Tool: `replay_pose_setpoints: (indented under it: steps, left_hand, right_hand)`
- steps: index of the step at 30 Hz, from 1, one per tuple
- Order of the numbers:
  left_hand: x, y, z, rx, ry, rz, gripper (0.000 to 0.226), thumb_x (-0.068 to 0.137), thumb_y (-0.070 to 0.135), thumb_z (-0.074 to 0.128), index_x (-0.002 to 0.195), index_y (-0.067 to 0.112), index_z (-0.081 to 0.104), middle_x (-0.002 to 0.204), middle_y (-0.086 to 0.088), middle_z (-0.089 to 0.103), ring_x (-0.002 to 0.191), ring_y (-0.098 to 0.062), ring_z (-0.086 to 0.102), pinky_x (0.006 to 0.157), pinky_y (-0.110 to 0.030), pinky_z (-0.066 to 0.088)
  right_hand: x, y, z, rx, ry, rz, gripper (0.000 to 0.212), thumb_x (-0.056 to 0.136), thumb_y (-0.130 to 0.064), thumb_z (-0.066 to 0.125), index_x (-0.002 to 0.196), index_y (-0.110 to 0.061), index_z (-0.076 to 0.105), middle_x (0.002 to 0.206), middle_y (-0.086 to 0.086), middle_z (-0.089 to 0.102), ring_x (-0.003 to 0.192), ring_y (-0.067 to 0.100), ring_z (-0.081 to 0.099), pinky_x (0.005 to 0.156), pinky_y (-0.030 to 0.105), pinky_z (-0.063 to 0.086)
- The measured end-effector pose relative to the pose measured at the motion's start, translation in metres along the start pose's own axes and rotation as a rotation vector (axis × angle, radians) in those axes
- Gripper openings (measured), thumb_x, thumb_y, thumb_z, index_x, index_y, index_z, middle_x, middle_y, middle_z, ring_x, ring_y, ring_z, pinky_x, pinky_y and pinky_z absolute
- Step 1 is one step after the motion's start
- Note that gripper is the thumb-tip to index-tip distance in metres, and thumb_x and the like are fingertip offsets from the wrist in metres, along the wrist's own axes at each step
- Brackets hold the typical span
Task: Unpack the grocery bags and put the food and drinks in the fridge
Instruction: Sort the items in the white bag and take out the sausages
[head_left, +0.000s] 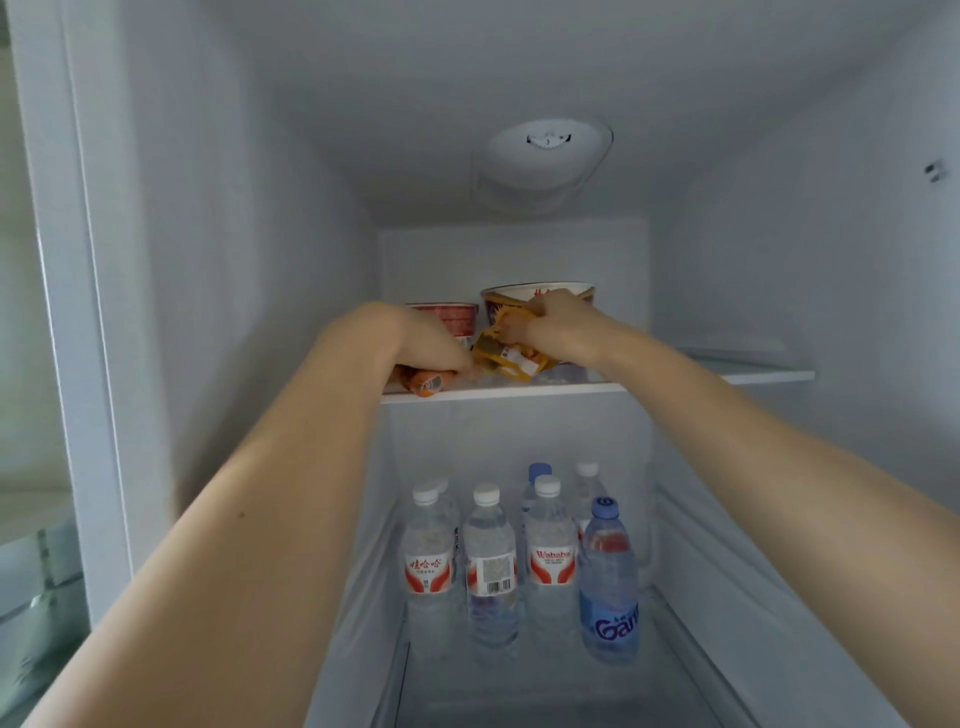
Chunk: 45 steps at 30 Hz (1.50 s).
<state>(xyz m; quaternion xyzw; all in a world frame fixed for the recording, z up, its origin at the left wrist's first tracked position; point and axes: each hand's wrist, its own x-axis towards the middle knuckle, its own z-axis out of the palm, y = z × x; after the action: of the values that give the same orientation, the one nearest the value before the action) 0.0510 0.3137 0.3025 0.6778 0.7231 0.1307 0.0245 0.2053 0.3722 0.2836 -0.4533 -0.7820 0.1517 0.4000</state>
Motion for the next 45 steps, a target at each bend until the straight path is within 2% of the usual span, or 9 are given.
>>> replay_pose_setpoints:
  steps: [7, 11, 13, 15, 23, 26, 31, 39, 45]
  left_hand:
    - [0.005, 0.012, 0.001, -0.031, -0.017, -0.119, 0.032, 0.091, 0.045, 0.06, 0.078, 0.015, 0.062, 0.083, -0.01, 0.062, 0.073, -0.023, 0.059, 0.071, -0.029, 0.045]
    - [0.012, 0.028, 0.006, 0.002, 0.024, -0.106, 0.044, 0.093, 0.034, 0.058, 0.117, -0.002, 0.064, 0.12, -0.021, 0.064, 0.115, -0.033, 0.062, 0.098, -0.042, 0.049]
    - [0.01, 0.032, 0.006, -0.044, -0.028, -0.064, 0.038, 0.098, 0.031, 0.05, 0.097, -0.002, 0.07, 0.096, -0.02, 0.07, 0.082, -0.024, 0.073, 0.074, -0.028, 0.058]
    - [0.002, 0.028, 0.008, -0.156, -0.033, -0.031, 0.042, 0.099, 0.032, 0.046, 0.065, 0.01, 0.059, 0.059, -0.006, 0.06, 0.039, -0.014, 0.051, 0.04, -0.013, 0.039]
    - [-0.013, -0.004, 0.023, -0.559, 0.473, 0.209, 0.037, 0.093, 0.04, 0.056, 0.076, 0.009, 0.066, 0.062, -0.001, 0.053, 0.06, -0.012, 0.05, 0.052, -0.026, 0.033]
    - [-0.031, 0.0, 0.031, -0.499, 0.438, 0.341, 0.043, 0.093, 0.049, 0.054, 0.068, 0.019, 0.07, 0.045, 0.012, 0.052, 0.047, -0.002, 0.046, 0.053, -0.022, 0.038]
    - [-0.029, 0.004, 0.051, -0.127, 0.48, 0.337, 0.072, 0.068, 0.087, 0.03, 0.094, 0.035, 0.074, 0.086, 0.011, 0.071, 0.082, -0.014, 0.065, 0.077, -0.037, 0.054]
    - [-0.014, -0.012, 0.048, -0.065, 0.478, 0.231, 0.046, 0.094, 0.064, 0.036, 0.108, 0.037, 0.071, 0.098, 0.001, 0.071, 0.091, -0.023, 0.064, 0.08, -0.04, 0.054]
    - [-0.007, -0.012, 0.054, -0.109, 0.584, 0.201, 0.043, 0.093, 0.059, 0.043, 0.089, 0.03, 0.074, 0.086, -0.001, 0.07, 0.085, -0.025, 0.063, 0.07, -0.033, 0.051]
  right_hand:
    - [-0.002, 0.004, 0.006, -0.141, 0.062, -0.003, 0.033, 0.089, -0.041, 0.051, 0.09, -0.009, 0.062, 0.086, 0.008, 0.064, 0.086, 0.025, 0.061, 0.066, 0.026, 0.043]
    - [-0.005, -0.005, 0.013, -0.277, 0.076, 0.058, 0.04, 0.093, -0.045, 0.046, 0.102, -0.009, 0.059, 0.099, 0.012, 0.061, 0.091, 0.027, 0.058, 0.072, 0.028, 0.046]
    - [-0.004, -0.004, 0.014, -0.25, 0.116, 0.034, 0.044, 0.092, -0.041, 0.051, 0.117, -0.005, 0.054, 0.115, 0.017, 0.06, 0.102, 0.03, 0.058, 0.078, 0.03, 0.045]
    - [-0.007, -0.004, 0.014, -0.219, 0.149, -0.045, 0.039, 0.09, -0.031, 0.056, 0.118, -0.005, 0.052, 0.115, 0.017, 0.06, 0.107, 0.03, 0.056, 0.077, 0.028, 0.042]
    - [-0.002, 0.006, 0.007, -0.168, 0.092, -0.032, 0.027, 0.096, -0.026, 0.047, 0.09, -0.004, 0.061, 0.085, 0.013, 0.058, 0.081, 0.023, 0.053, 0.049, 0.022, 0.031]
    - [0.003, 0.008, 0.008, -0.158, 0.103, -0.003, 0.027, 0.096, -0.027, 0.046, 0.094, -0.003, 0.058, 0.092, 0.017, 0.058, 0.087, 0.027, 0.054, 0.054, 0.026, 0.033]
    - [0.006, 0.01, 0.007, -0.176, 0.114, 0.035, 0.02, 0.095, -0.023, 0.046, 0.095, -0.005, 0.053, 0.095, 0.019, 0.056, 0.086, 0.026, 0.053, 0.051, 0.025, 0.032]
    - [-0.005, 0.01, -0.016, -0.238, 0.274, 0.033, 0.018, 0.091, -0.005, 0.05, 0.1, 0.001, 0.064, 0.091, 0.012, 0.061, 0.082, 0.024, 0.052, 0.065, 0.025, 0.041]
    - [-0.013, 0.002, 0.005, -0.166, -0.018, -0.145, 0.033, 0.096, -0.036, 0.046, 0.077, -0.014, 0.062, 0.071, 0.001, 0.058, 0.071, 0.017, 0.054, 0.054, 0.027, 0.034]
